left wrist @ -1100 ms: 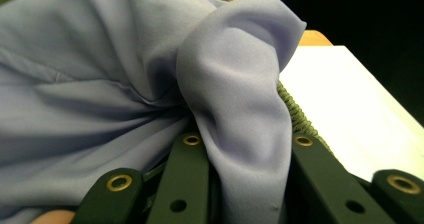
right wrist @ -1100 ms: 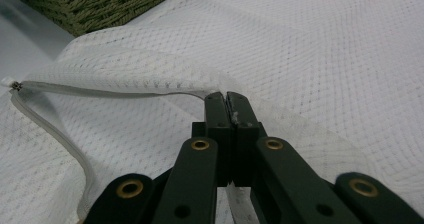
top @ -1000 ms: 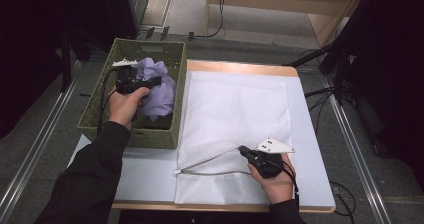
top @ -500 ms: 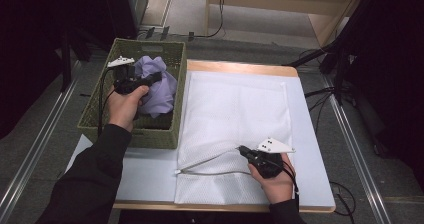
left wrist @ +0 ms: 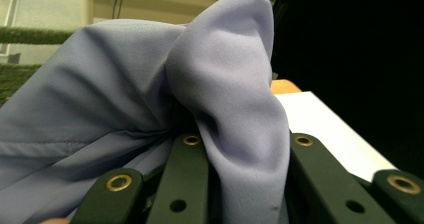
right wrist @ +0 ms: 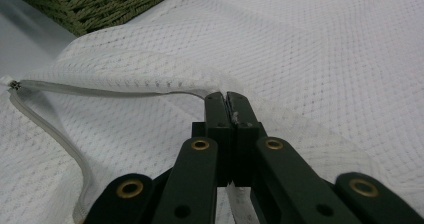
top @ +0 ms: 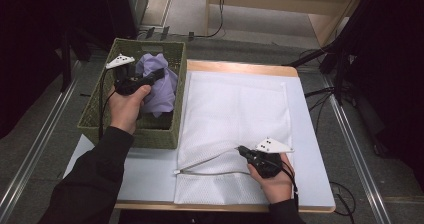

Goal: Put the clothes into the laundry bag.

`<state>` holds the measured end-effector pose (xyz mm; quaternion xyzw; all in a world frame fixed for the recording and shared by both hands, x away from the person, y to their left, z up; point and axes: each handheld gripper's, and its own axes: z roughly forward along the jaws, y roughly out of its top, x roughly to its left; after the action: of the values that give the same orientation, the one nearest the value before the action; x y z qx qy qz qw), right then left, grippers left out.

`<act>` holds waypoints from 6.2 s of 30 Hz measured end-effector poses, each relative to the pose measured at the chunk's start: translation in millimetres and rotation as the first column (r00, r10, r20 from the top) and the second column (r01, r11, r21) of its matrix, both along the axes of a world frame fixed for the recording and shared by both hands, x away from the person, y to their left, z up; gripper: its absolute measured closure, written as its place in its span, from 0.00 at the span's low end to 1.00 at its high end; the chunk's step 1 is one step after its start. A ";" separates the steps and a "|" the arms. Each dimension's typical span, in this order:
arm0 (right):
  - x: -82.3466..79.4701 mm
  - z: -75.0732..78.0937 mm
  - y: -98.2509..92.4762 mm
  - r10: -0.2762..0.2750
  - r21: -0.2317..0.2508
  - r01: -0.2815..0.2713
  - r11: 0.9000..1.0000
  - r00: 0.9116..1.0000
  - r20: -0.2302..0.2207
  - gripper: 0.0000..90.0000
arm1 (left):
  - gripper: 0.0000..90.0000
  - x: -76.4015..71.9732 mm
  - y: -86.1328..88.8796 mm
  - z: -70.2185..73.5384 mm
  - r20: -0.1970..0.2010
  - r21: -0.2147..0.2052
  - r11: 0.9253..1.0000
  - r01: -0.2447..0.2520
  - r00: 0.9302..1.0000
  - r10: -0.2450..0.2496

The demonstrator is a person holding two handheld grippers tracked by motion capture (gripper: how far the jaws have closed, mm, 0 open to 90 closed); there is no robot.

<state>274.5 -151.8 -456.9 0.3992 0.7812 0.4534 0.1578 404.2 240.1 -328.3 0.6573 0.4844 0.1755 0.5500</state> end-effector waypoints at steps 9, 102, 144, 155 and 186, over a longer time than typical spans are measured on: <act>0.4 -0.1 0.1 0.001 0.001 -0.001 1.000 1.000 0.001 1.00 | 0.89 -14.1 -27.2 11.0 0.036 -0.030 0.996 0.081 0.996 -0.080; 19.0 10.5 -11.0 -0.050 0.021 0.049 0.999 0.999 0.015 1.00 | 0.06 -139.0 -104.6 -55.3 -0.110 0.066 0.938 0.339 0.937 -0.331; 16.9 14.7 -7.8 -0.038 0.038 0.036 0.999 0.999 0.027 1.00 | 0.58 -159.2 -158.9 -118.7 -0.205 0.097 0.743 0.663 0.744 -0.637; 16.9 14.7 -7.2 -0.037 0.033 0.036 0.999 0.999 0.027 1.00 | 0.27 -133.5 -115.6 -67.7 -0.082 0.062 0.899 0.433 0.900 -0.427; 17.0 17.1 -8.1 -0.032 0.058 0.031 0.998 0.999 0.030 1.00 | 0.95 -118.4 -158.3 -94.1 -0.240 0.125 0.817 0.563 0.816 -0.525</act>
<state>291.5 -159.9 -439.8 0.4087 0.7590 0.4791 0.1656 285.8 81.9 -422.5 0.8318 0.3076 -0.0091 0.4620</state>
